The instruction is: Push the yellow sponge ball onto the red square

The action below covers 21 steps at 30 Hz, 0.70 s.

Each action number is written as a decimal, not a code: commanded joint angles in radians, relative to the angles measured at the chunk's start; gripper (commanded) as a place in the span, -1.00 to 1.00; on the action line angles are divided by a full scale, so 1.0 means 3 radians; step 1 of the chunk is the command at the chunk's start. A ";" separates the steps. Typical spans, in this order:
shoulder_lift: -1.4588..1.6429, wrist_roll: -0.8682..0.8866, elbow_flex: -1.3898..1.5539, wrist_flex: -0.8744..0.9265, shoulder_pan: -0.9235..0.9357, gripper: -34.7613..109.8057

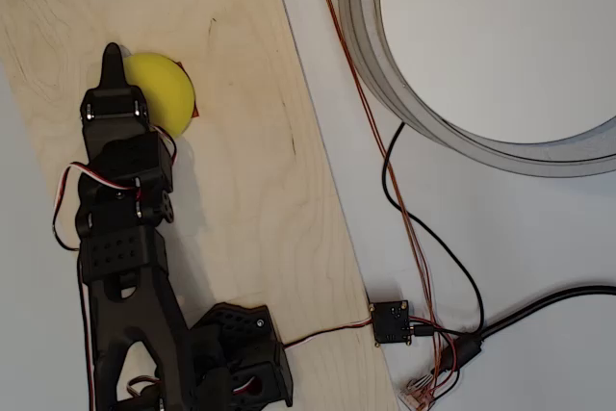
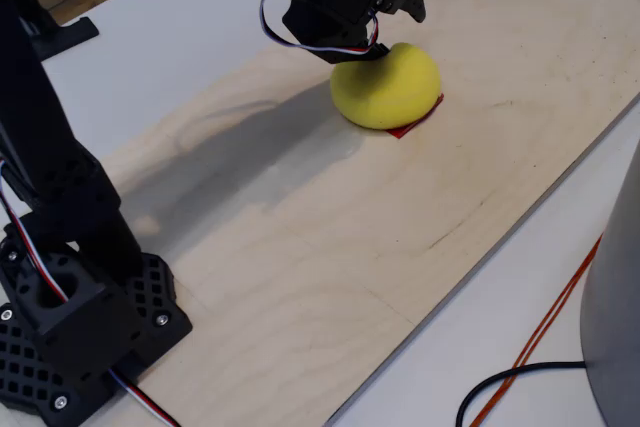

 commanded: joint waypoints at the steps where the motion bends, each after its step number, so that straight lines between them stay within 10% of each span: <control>1: 0.0005 -0.0036 -0.0036 0.0026 0.0245 -0.27; 21: -0.0102 -0.0230 -0.0148 -0.0051 0.0378 -0.28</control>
